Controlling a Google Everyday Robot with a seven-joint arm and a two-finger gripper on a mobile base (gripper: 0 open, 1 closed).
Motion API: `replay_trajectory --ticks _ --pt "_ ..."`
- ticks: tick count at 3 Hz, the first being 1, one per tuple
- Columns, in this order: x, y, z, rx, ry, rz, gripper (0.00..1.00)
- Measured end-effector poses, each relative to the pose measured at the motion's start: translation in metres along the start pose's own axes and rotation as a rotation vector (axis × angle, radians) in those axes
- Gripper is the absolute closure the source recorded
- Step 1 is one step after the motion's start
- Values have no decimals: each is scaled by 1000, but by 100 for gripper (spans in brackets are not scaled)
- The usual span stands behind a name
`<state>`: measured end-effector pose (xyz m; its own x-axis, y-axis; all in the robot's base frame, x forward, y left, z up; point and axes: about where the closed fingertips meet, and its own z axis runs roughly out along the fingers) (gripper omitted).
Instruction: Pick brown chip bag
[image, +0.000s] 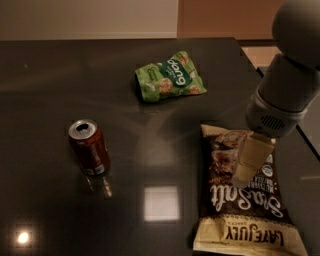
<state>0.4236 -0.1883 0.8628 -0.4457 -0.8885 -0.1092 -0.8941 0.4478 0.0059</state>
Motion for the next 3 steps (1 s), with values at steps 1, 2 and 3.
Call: replay_trajectory --ticks 1,2,3 --pt "-4 2 8 -21 16 17 0" --pt "-7 4 13 -34 25 26 18" --pt "-9 4 15 -42 25 27 41"
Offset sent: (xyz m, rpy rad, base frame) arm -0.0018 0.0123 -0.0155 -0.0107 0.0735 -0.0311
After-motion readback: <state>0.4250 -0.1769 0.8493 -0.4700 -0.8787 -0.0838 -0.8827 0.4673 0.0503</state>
